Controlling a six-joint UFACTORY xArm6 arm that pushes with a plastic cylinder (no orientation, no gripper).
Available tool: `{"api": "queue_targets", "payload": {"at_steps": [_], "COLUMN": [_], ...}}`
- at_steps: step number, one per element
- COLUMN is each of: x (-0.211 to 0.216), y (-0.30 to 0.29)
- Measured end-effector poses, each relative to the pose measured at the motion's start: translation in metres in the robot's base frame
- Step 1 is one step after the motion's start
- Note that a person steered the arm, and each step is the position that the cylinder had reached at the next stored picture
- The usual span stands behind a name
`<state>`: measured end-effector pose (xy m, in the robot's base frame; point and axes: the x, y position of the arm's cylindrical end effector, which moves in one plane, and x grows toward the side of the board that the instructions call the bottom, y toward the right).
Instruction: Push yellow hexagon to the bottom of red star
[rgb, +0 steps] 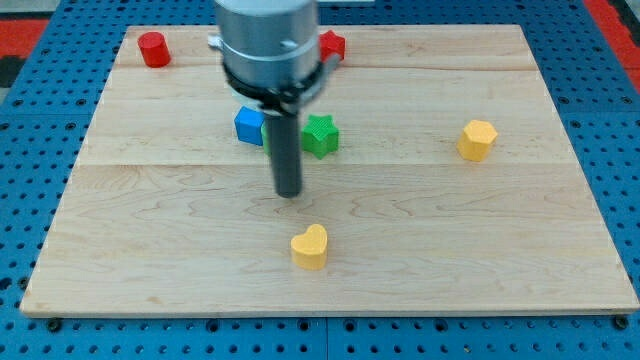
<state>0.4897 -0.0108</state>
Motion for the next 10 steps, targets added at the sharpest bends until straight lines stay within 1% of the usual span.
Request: {"api": "queue_targets", "payload": {"at_steps": [1,2,3,4,5,6,7,8,9,10], "x": [-0.001,-0.026,-0.069,-0.1,-0.105,-0.151,-0.157,-0.125,-0.136,-0.14], "y": [0.141,0.185,0.194,0.205,0.267,0.196,0.163,0.224,0.169,0.081]}}
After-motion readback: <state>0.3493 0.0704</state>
